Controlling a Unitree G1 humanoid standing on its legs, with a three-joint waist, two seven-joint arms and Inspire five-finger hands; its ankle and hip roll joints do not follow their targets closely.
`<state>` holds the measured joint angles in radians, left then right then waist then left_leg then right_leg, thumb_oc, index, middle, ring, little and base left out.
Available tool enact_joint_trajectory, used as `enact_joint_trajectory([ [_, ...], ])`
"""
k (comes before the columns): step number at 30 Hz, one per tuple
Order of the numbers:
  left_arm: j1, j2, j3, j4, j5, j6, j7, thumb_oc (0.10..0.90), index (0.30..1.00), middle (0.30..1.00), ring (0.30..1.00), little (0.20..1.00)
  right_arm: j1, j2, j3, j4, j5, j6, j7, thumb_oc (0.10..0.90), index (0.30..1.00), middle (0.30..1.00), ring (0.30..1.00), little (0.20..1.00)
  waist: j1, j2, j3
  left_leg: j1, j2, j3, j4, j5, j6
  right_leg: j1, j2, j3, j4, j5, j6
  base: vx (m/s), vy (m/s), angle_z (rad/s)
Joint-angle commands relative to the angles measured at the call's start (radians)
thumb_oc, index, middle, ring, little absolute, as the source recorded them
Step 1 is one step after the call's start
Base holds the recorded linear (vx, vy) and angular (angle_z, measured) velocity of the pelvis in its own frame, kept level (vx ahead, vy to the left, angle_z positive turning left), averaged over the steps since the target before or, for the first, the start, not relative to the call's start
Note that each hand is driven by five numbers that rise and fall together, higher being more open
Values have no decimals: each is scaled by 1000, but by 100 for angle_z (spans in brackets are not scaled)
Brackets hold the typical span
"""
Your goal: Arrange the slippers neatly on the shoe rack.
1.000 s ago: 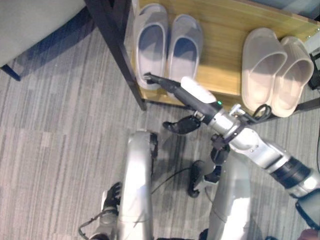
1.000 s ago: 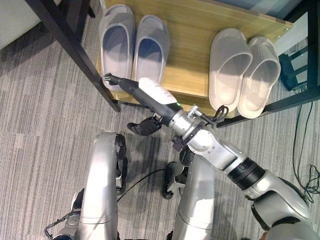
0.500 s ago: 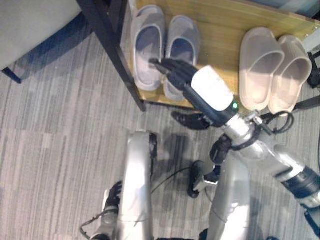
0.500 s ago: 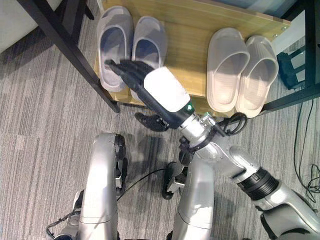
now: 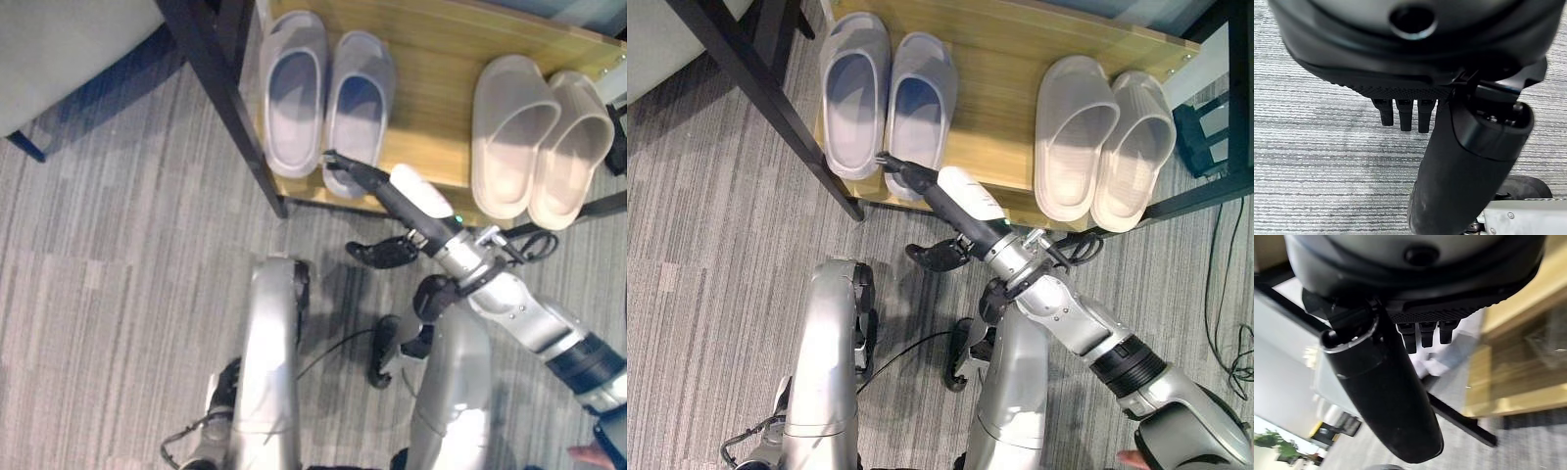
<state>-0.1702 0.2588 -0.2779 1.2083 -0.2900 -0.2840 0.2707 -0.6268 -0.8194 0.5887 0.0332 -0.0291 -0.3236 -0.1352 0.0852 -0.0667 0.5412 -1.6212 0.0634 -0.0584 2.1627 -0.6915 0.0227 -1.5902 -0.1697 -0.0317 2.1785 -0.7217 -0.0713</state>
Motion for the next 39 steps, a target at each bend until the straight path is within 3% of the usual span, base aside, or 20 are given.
enact_joint_trajectory([
  [1,72,-14,-40,39,1,-13,1,800,900,900,900,900,-147,-19,-36,-58,76,-62,-26,800,900,900,900,900,30,20,-21,51,-31,-34,31,-82,44,20,-4,26,-22,-25,-23,0,0,0],
  [8,74,-10,-48,48,8,-16,5,800,900,900,900,900,-229,-34,-18,8,25,-61,-70,800,900,900,900,900,38,28,-21,51,-33,-35,33,-84,44,20,-9,26,-19,-28,-24,0,0,0],
  [15,48,-1,-25,55,-19,-19,-3,800,900,900,900,900,-223,-40,-27,-44,28,-70,-62,800,900,900,900,900,30,24,-21,51,-32,-39,41,-86,44,20,-8,26,-13,-28,-21,0,0,0],
  [18,47,-3,8,65,-10,-10,-10,800,900,900,900,900,-134,-53,-106,-264,104,-111,10,800,900,900,900,900,23,10,-21,51,-32,-33,45,-90,43,20,-3,30,-6,-28,-18,0,0,0],
  [22,49,-8,22,71,1,-10,-6,800,900,900,900,900,-79,-57,-158,-357,56,-125,-11,800,900,900,900,900,21,2,-21,51,-32,-32,47,-91,42,20,0,31,-5,-28,-20,-2,3,1],
  [28,18,-12,76,47,33,-13,31,800,900,900,900,900,87,-69,-318,-507,-94,-165,-121,800,900,900,900,900,16,-23,-21,51,-37,-16,19,-80,43,20,10,31,-29,-13,-15,0,0,0],
  [31,-49,-11,112,17,22,-23,44,800,900,900,900,900,194,-32,-395,-496,-103,-175,-158,800,900,900,900,900,9,-32,-23,51,-39,-11,-110,-21,34,45,1,4,-164,34,-5,-130,43,1],
  [33,-58,-20,125,-6,5,-35,64,800,900,900,900,900,281,51,-403,-462,-24,-195,-137,800,900,900,900,900,2,-23,-109,51,-45,-21,-271,46,33,70,-7,-57,-327,74,0,-170,27,7],
  [34,-56,-19,123,-7,5,-35,64,800,900,900,900,900,285,52,-406,-464,-21,-195,-133,800,900,900,900,900,3,-23,-112,51,-46,-22,-277,52,33,72,-8,-59,-333,78,-1,-189,44,10],
  [35,-86,-2,139,-62,-75,-38,55,800,900,900,900,900,338,160,-381,-373,190,-193,-62,800,900,900,900,900,-9,-16,-172,91,-37,-33,-408,119,30,117,-9,-100,-472,113,-1,-173,46,16],
  [37,-92,26,162,-110,-92,-46,47,800,900,900,900,900,426,204,-388,-349,214,-194,-40,800,900,900,900,900,-18,-19,-194,186,-19,-53,-528,167,22,213,-13,-131,-593,144,9,-253,62,17],
  [39,-99,66,149,-132,-37,-46,53,800,900,900,900,900,497,259,-363,-201,213,-180,-39,800,900,900,900,900,-32,-23,-224,373,4,-69,-783,241,12,395,0,-156,-854,216,27,-324,67,14],
])
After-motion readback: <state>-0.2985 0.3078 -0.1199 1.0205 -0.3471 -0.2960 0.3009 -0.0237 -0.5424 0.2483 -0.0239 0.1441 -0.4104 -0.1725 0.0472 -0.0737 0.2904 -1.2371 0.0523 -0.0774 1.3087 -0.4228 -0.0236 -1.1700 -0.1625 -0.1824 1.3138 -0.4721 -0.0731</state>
